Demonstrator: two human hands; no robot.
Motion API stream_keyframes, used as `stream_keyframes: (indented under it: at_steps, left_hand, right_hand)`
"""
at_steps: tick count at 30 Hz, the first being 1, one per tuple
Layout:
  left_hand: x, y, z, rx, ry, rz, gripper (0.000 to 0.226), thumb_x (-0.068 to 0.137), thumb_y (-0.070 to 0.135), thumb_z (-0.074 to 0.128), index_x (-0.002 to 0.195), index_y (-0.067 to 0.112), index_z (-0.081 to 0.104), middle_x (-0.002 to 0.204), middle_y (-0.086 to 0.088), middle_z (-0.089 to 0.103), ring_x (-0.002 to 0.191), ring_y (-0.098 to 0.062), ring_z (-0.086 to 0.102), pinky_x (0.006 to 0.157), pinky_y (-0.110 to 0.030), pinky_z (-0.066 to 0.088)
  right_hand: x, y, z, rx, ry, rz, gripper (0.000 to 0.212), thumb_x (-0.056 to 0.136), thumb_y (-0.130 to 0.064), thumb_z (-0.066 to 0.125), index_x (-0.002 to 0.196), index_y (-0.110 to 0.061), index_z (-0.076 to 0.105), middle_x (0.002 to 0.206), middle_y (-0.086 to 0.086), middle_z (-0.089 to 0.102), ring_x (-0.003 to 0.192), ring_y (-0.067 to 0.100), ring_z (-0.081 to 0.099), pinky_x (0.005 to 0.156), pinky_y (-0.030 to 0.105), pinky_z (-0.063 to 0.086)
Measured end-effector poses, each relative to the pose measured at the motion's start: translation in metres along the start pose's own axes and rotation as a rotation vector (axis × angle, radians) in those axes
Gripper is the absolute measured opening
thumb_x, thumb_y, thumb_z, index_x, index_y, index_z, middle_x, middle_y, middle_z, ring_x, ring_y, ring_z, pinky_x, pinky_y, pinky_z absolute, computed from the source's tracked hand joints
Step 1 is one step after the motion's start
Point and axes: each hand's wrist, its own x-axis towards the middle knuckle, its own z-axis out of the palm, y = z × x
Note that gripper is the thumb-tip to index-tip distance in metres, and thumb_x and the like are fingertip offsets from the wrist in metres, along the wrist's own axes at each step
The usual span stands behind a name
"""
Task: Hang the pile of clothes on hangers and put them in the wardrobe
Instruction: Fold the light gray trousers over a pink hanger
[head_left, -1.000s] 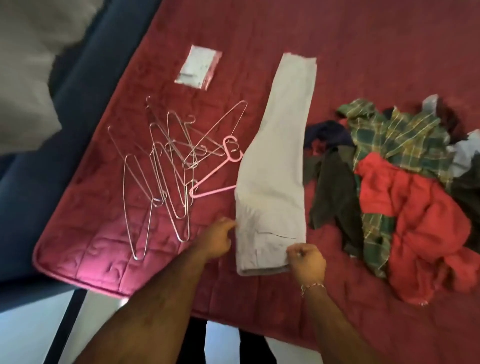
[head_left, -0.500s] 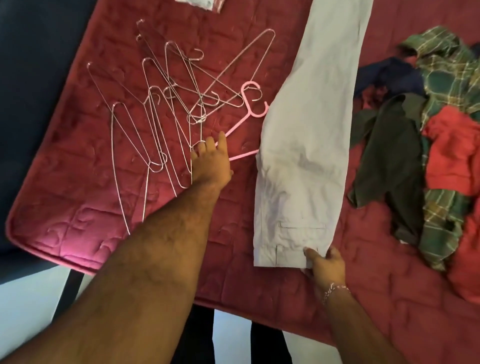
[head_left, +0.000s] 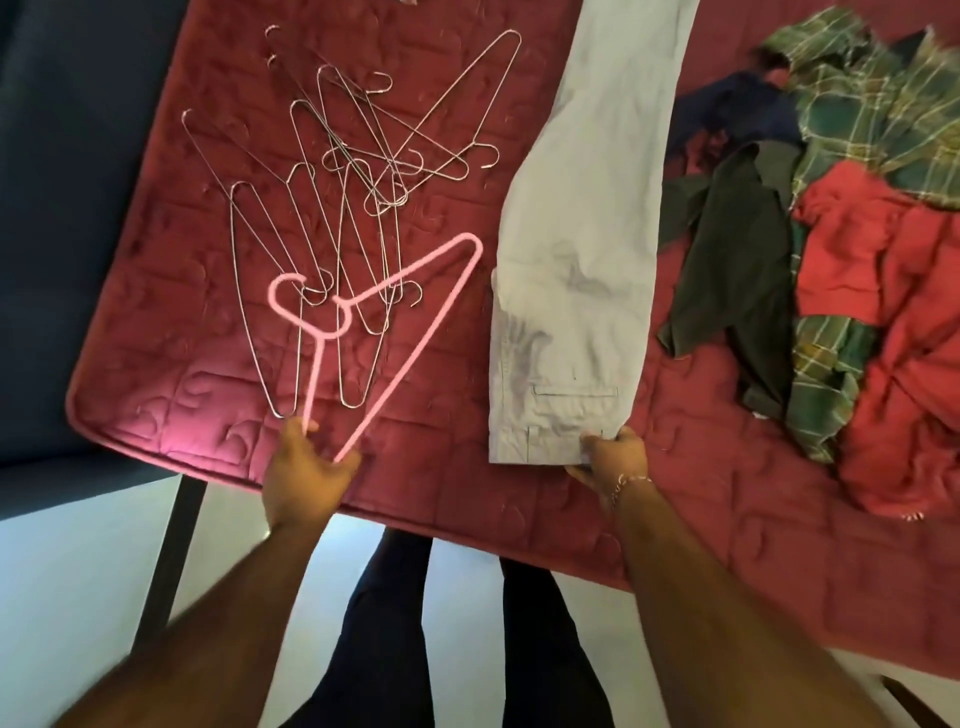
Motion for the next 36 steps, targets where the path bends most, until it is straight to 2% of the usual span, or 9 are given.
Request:
stream_keyframes:
  at_steps: [9, 12, 14, 17, 21, 26, 30, 33, 36]
  left_hand:
    - [-0.021, 0.025, 0.064, 0.181, -0.361, 0.541, 0.058, 0.072, 0.037, 0.087, 0.108, 0.028, 0.041, 0.090, -0.001, 0.064, 0.074, -0.032, 0.066, 0.057, -0.036, 0.049]
    - [-0.019, 0.045, 0.097, 0.240, -0.427, 0.723, 0.053, 0.072, 0.033, 0.083, 0.106, 0.025, 0.044, 0.099, -0.001, 0.062, 0.085, -0.033, 0.065, 0.064, -0.037, 0.048]
    - [-0.023, 0.045, 0.110, 0.302, -0.430, 0.806, 0.052, 0.071, 0.031, 0.082, 0.107, 0.024, 0.045, 0.101, -0.002, 0.060, 0.089, -0.032, 0.064, 0.070, -0.042, 0.053]
    - [-0.022, 0.038, 0.117, 0.381, -0.333, 0.852, 0.058, 0.072, 0.039, 0.084, 0.116, 0.021, 0.050, 0.101, -0.004, 0.060, 0.087, -0.033, 0.064, 0.069, -0.044, 0.055]
    - [-0.002, 0.042, 0.111, 0.407, -0.327, 0.872, 0.073, 0.070, 0.054, 0.087, 0.123, 0.024, 0.048, 0.107, -0.005, 0.061, 0.093, -0.031, 0.066, 0.068, -0.044, 0.057]
    - [0.010, 0.057, 0.108, 0.448, -0.348, 0.885, 0.067, 0.072, 0.056, 0.084, 0.116, 0.024, 0.044, 0.102, -0.006, 0.065, 0.088, -0.033, 0.068, 0.061, -0.042, 0.055]
    - [0.015, 0.070, 0.109, 0.546, -0.361, 0.928, 0.063, 0.076, 0.056, 0.079, 0.113, 0.022, 0.040, 0.100, -0.009, 0.065, 0.081, -0.036, 0.069, 0.059, -0.042, 0.057]
    - [0.024, 0.086, 0.105, 0.574, -0.331, 0.916, 0.056, 0.081, 0.050, 0.075, 0.113, 0.020, 0.041, 0.099, -0.007, 0.067, 0.079, -0.038, 0.070, 0.058, -0.041, 0.055]
    - [0.047, 0.119, 0.100, 0.481, -0.211, 0.853, 0.049, 0.087, 0.042, 0.071, 0.117, 0.014, 0.042, 0.100, -0.012, 0.065, 0.078, -0.042, 0.068, 0.058, -0.042, 0.046]
  right_hand:
    - [-0.006, 0.012, -0.026, 0.075, 0.005, 0.070, 0.022, 0.103, -0.005, 0.046, 0.113, -0.016, 0.062, 0.100, 0.009, 0.068, 0.085, 0.025, 0.066, 0.079, 0.043, 0.058]
    - [0.001, 0.036, -0.051, -0.201, 0.409, -0.145, 0.025, 0.100, -0.015, 0.055, 0.122, -0.010, 0.066, 0.109, 0.011, 0.070, 0.110, 0.035, 0.066, 0.090, 0.037, 0.048]
    - [-0.017, 0.051, -0.058, -0.206, 0.693, -0.378, 0.018, 0.096, -0.011, 0.059, 0.111, -0.010, 0.068, 0.099, 0.011, 0.070, 0.100, 0.036, 0.067, 0.083, 0.034, 0.045]
    - [-0.018, 0.071, -0.051, -0.459, 0.394, -0.568, 0.022, 0.091, -0.007, 0.068, 0.113, -0.007, 0.069, 0.100, 0.006, 0.070, 0.088, 0.026, 0.064, 0.091, 0.039, 0.051]
    - [-0.001, 0.061, -0.023, -0.751, 0.295, -0.342, 0.067, 0.079, -0.040, 0.081, 0.134, -0.010, 0.057, 0.131, 0.013, 0.064, 0.122, 0.041, 0.056, 0.102, 0.044, 0.047]
    - [0.037, 0.035, 0.008, -0.061, 0.167, -0.064, 0.087, 0.045, -0.035, 0.094, 0.120, -0.005, 0.060, 0.105, 0.006, 0.074, 0.094, 0.027, 0.073, 0.087, 0.043, 0.062]
    - [0.026, 0.029, 0.014, 0.097, 0.085, -0.031, 0.019, 0.082, -0.022, 0.079, 0.085, -0.018, 0.061, 0.094, 0.006, 0.072, 0.079, 0.019, 0.067, 0.076, 0.032, 0.057]
    - [0.006, 0.027, 0.015, 0.335, 0.064, -0.010, 0.011, 0.090, -0.006, 0.068, 0.099, -0.012, 0.067, 0.106, 0.015, 0.075, 0.087, 0.028, 0.070, 0.082, 0.045, 0.056]
    - [-0.013, 0.030, 0.011, 0.402, -0.048, -0.021, 0.027, 0.097, -0.003, 0.061, 0.122, -0.012, 0.065, 0.113, 0.012, 0.075, 0.103, 0.033, 0.072, 0.089, 0.055, 0.058]
